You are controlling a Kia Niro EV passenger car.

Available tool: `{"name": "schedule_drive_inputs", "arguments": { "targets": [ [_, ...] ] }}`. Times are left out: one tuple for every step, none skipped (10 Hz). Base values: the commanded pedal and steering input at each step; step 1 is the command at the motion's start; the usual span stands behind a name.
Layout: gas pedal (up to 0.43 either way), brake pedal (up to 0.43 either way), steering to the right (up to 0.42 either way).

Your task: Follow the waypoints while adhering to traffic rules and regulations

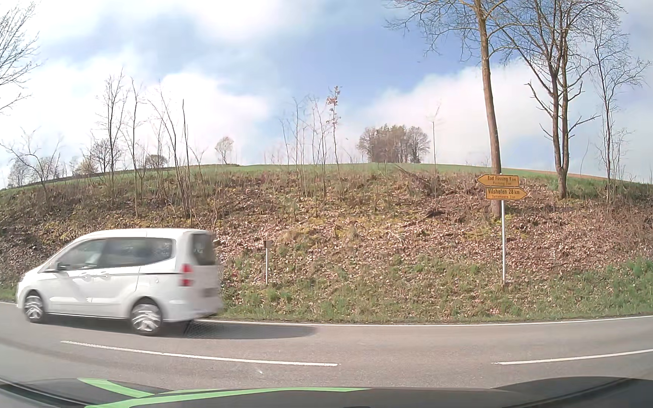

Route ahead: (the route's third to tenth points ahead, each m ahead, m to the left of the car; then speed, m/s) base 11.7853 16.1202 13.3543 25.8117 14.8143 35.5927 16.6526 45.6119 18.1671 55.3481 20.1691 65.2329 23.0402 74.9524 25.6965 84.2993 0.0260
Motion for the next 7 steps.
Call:
{"name": "schedule_drive_inputs", "arguments": {
  "targets": [
    [0.000, 0.305, -0.186],
    [0.000, 0.305, -0.186],
    [0.000, 0.305, -0.186],
    [0.000, 0.305, -0.186],
    [0.000, 0.305, -0.186],
    [0.000, 0.305, -0.186],
    [0.000, 0.305, -0.186]
  ]
}}
